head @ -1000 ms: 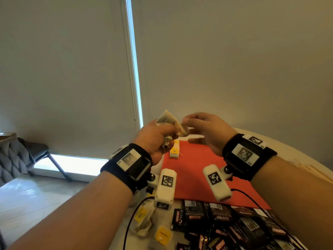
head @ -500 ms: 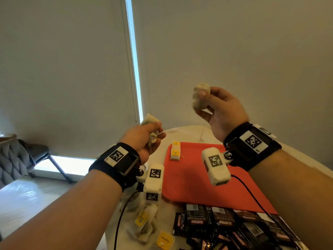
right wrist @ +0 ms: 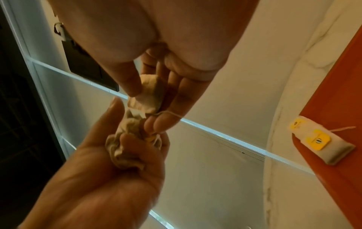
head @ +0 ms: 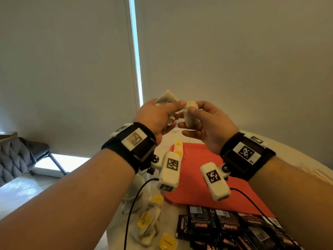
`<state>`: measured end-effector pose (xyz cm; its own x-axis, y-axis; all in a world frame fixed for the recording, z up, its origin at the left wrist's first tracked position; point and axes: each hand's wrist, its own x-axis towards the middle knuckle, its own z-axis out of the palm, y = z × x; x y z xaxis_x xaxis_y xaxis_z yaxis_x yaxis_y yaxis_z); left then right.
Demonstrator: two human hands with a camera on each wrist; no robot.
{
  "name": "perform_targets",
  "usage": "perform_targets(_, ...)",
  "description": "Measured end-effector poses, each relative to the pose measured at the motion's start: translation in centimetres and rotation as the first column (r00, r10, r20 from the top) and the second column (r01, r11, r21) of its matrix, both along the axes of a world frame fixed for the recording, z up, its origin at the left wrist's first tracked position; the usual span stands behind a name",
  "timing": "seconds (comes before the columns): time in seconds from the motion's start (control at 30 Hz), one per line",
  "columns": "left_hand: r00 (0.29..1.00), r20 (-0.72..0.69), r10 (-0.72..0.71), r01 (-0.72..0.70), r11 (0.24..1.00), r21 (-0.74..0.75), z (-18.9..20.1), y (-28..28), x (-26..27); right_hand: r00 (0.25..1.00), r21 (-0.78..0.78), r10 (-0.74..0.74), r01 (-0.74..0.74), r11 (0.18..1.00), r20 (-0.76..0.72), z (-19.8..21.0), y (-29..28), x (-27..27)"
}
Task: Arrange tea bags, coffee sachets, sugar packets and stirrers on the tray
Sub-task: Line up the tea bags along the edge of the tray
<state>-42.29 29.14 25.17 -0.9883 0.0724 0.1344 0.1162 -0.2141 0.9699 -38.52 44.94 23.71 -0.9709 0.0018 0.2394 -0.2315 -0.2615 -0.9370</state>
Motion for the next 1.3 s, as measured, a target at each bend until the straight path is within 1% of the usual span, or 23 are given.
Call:
perform_targets(0.1,0.999,-0.041,-0.024,0.021,0.997,-0.071,-0.2,0.2,-0.4,1.000,0.043,0.006,-0.007,0.999,0.022,-0.4,-0.2,-0.3)
perform_targets(0.17,0.998,-0.068,-0.018,0.010,0.993,-0.120,-0.6,0.0,-0.7,0.999,0.063,0.018,-0.020,0.998,0.038,-0.8,-0.1,-0.5)
perform_targets(0.23,0.997,-0.076,-0.002,-0.008,0.992,-0.129,-0.8,-0.1,-1.0,0.998,0.073,0.040,-0.044,0.996,0.055,-1.4,0.0,-0.8)
perform_targets(0.3,0.998,-0.058,0.016,-0.021,0.996,-0.092,-0.8,-0.4,-1.5,0.994,0.082,0.076,-0.083,0.993,0.080,-2.0,0.3,-1.0)
perform_targets(0.37,0.999,-0.030,0.039,-0.041,0.998,-0.041,-0.6,-0.7,-2.0,0.989,0.126,0.096,-0.110,0.986,0.113,-2.7,0.5,-1.0)
perform_targets(0.5,0.994,0.014,0.104,-0.104,0.994,0.035,-0.2,-1.7,-2.8,0.986,0.269,0.041,-0.084,0.959,0.163,-3.9,1.2,-1.1)
perform_targets(0.6,0.992,0.033,0.125,-0.127,0.988,0.084,-0.1,-2.4,-3.1,0.991,0.377,-0.016,-0.036,0.925,0.134,-4.2,1.7,-1.3)
perform_targets(0.67,0.991,0.039,0.127,-0.130,0.987,0.090,-0.1,-3.0,-3.3,0.995,0.444,-0.010,-0.037,0.895,0.101,-4.0,1.9,-1.2)
perform_targets(0.73,0.991,0.039,0.132,-0.134,0.988,0.082,-0.2,-3.4,-3.5,0.999,0.475,0.015,-0.037,0.879,0.050,-3.5,2.0,-1.0)
perform_targets(0.8,0.992,0.036,0.123,-0.125,0.990,0.062,-0.3,-3.5,-3.5,0.999,0.468,0.028,-0.013,0.884,-0.026,-2.8,2.0,-1.0)
perform_targets(0.87,0.996,0.037,0.085,-0.087,0.995,0.044,-0.4,-3.5,-3.4,0.995,0.434,0.019,0.024,0.901,-0.096,-2.0,1.6,-1.3)
perform_targets(0.97,0.999,0.050,0.017,-0.018,0.999,0.030,-0.5,-3.2,-3.0,0.990,0.396,-0.033,0.085,0.914,-0.138,-1.0,0.8,-2.1)
perform_targets(1.13,0.993,0.098,-0.063,0.065,0.998,-0.013,-0.9,-3.1,-2.8,0.996,0.391,-0.035,0.064,0.918,-0.083,-1.0,-0.2,-3.1)
perform_targets(1.23,0.990,0.133,-0.048,0.052,0.998,-0.026,-1.3,-3.1,-3.2,0.998,0.371,-0.060,0.068,0.926,-0.032,-1.5,-0.6,-3.4)
perform_targets(1.3,0.986,0.164,-0.030,0.030,1.000,0.003,-1.5,-3.2,-3.5,0.994,0.360,-0.106,0.086,0.929,0.037,-2.4,-0.5,-4.2)
